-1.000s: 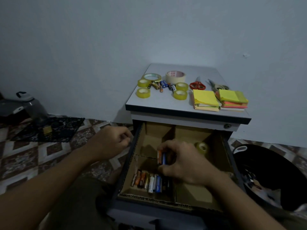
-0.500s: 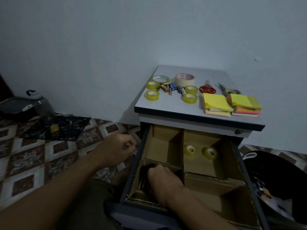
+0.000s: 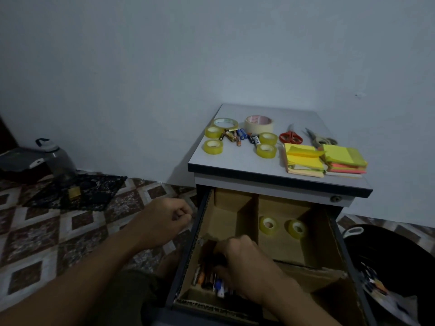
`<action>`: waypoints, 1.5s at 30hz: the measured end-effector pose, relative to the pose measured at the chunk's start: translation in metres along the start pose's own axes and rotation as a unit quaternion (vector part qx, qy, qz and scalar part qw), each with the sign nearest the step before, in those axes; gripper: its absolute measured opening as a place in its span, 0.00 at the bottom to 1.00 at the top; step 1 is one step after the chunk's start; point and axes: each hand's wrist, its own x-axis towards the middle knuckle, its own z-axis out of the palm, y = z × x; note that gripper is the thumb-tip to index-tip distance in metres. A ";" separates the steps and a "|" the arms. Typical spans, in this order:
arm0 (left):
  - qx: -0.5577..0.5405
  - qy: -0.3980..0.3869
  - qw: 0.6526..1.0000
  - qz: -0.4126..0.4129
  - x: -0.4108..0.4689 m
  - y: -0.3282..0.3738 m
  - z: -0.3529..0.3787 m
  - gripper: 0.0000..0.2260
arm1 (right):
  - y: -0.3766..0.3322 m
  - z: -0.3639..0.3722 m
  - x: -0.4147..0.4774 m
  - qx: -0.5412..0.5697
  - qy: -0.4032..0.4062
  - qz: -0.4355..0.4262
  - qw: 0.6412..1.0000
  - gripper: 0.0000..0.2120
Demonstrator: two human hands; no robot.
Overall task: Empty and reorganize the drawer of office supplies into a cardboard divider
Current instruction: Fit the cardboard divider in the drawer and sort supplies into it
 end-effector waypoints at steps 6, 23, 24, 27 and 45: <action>-0.068 0.084 0.994 0.026 0.030 0.035 -0.022 0.04 | 0.004 -0.066 -0.002 0.055 0.083 0.012 0.995 0.02; 0.083 0.086 0.992 0.028 0.214 0.064 -0.038 0.12 | 0.092 -0.201 0.135 -0.093 0.194 0.081 0.973 0.15; 0.103 0.076 0.991 0.032 0.220 0.064 -0.035 0.14 | 0.093 -0.201 0.140 -0.103 0.175 0.084 0.976 0.16; 0.154 0.042 0.987 0.031 0.231 0.064 -0.030 0.19 | 0.095 -0.201 0.149 -0.118 0.139 0.091 0.979 0.15; 0.084 0.027 0.996 0.017 0.235 0.076 -0.030 0.02 | 0.096 -0.199 0.155 -0.069 0.123 0.063 0.988 0.13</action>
